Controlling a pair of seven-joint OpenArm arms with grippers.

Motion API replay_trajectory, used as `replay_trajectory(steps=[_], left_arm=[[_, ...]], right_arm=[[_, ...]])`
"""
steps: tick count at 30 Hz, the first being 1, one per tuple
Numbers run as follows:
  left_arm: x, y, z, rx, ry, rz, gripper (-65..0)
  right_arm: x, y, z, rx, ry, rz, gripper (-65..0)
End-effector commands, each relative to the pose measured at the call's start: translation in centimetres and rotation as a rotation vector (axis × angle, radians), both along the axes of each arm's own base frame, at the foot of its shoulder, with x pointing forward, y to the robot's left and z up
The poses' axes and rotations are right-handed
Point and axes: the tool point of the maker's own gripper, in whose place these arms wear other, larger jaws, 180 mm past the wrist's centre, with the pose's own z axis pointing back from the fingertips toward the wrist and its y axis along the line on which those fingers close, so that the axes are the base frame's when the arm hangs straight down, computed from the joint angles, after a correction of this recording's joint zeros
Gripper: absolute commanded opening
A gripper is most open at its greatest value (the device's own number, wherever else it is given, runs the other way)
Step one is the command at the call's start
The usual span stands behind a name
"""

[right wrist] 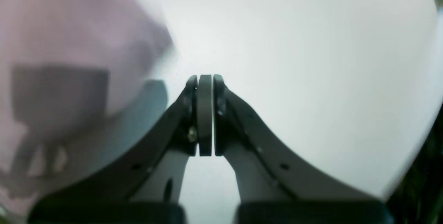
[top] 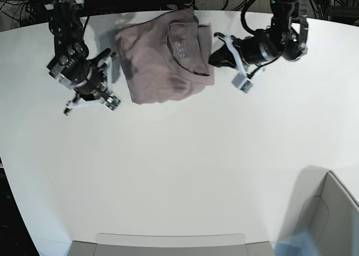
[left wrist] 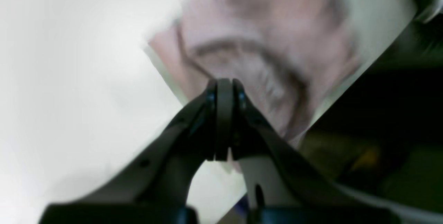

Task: Fold the T-shirt properly
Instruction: 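Grasp the folded bundle with the left gripper and slide it across the table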

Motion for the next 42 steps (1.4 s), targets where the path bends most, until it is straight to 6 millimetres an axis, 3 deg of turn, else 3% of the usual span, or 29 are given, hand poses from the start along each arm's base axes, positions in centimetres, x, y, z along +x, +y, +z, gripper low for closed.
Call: replay_trajectory(steps=[1,7,10,12,15,20,23,26,28,30,32,35,39,42], left_arm=[[-0.3,-1.4,0.5,-0.001,-0.025,-0.066,-65.0],[-3.8,-4.5,-1.2,0.101,-0.028,-0.293,-65.0],[-5.0,-5.5,-1.4,0.109,-0.026,-0.355,-65.0],[-4.5,-5.6,-1.5,0.141,-0.052,-0.379,-65.0],[-3.7,-4.8,-2.8,0.221,-0.061,-0.39,-65.0],[0.1,-2.1,-4.9,0.355,-0.078,-0.341,-65.0],[4.3,-0.9,-3.3,0.344,-0.178,-0.218,-65.0],[8.5,0.3,-0.5,0.25,-0.268,-0.004,-65.0],[10.0,0.8,0.9,0.202,-0.304,0.096,-65.0],[10.6,1.3,1.8,0.187,-0.326,0.141,-65.0],[10.6,1.4,2.4,0.184,-0.342,0.151,-65.0],[9.7,1.1,3.3,0.177,-0.366,0.146,-65.0],[8.8,0.2,4.2,0.149,-0.396,0.141,-65.0],[7.7,-2.7,4.5,0.092,-0.392,0.094,-65.0]], right_arm=[[-0.3,0.1,0.7,0.019,-0.024,0.015,-65.0],[-5.9,-1.7,-1.6,-0.046,0.1,0.035,-65.0],[-7.6,-1.7,-2.7,-0.046,0.149,0.044,-65.0],[-8.0,-0.8,-3.1,-0.031,0.164,0.063,-65.0],[-8.8,2.0,-4.1,-0.009,0.201,0.15,-65.0],[-9.8,7.6,-5.8,0.042,0.253,0.309,-65.0],[-9.5,11.6,-5.1,0.112,0.227,0.373,-65.0],[-8.8,15.8,-3.0,0.252,0.153,0.405,-65.0],[-8.5,17.6,-1.1,0.335,0.091,0.421,-65.0],[-8.7,18.3,0.0,0.374,0.058,0.434,-65.0],[-8.6,18.4,0.4,0.382,0.045,0.436,-65.0],[-7.3,15.9,0.3,0.364,0.027,0.344,-65.0],[-4.6,10.6,0.4,0.327,-0.023,0.159,-65.0],[-2.8,5.6,0.8,0.288,-0.073,0.001,-65.0]])
